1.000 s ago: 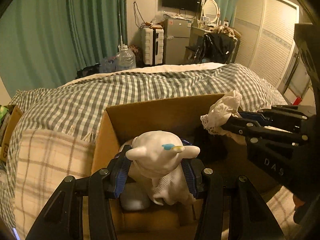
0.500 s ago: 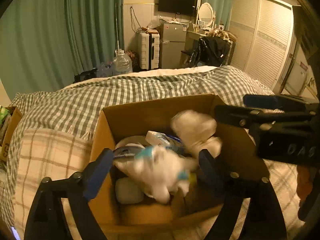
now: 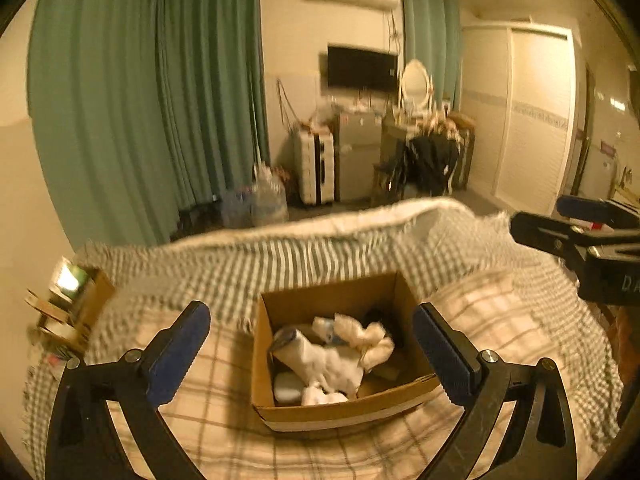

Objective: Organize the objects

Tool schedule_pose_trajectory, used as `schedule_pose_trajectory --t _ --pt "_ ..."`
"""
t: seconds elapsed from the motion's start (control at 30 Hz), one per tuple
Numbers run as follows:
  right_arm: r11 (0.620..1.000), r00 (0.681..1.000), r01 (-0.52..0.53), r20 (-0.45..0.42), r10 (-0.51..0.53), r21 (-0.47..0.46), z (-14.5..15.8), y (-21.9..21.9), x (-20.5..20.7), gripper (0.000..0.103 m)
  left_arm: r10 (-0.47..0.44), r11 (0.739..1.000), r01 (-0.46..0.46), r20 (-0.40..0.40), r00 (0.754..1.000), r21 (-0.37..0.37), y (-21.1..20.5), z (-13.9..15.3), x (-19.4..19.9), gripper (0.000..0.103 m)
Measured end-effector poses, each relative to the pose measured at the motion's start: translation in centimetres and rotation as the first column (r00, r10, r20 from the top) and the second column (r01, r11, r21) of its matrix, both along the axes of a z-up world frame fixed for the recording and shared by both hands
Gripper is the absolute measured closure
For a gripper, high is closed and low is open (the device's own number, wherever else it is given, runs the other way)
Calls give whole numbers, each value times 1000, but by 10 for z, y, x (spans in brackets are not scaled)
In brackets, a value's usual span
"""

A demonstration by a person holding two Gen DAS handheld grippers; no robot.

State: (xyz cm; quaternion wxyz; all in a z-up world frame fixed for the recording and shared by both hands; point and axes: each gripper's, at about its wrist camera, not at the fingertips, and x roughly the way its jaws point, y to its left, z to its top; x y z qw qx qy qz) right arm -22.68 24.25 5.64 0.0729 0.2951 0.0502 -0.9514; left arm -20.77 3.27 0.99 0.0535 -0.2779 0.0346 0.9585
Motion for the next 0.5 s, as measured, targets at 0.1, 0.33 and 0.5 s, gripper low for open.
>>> schedule_pose_trajectory --t 0.1,0.33,0.5 --pt "1000 997 19 -78 -19 1 28 7 31 0 -9 1000 10 -63 998 23 -3 28 23 0" --pt "999 975 46 -218 -51 -29 64 16 104 0 -8 1000 10 -204 979 12 -2 65 78 0" --pt "997 950 64 -303 -76 -48 56 16 148 0 0 1000 4 -286 958 15 -5 66 119 0"
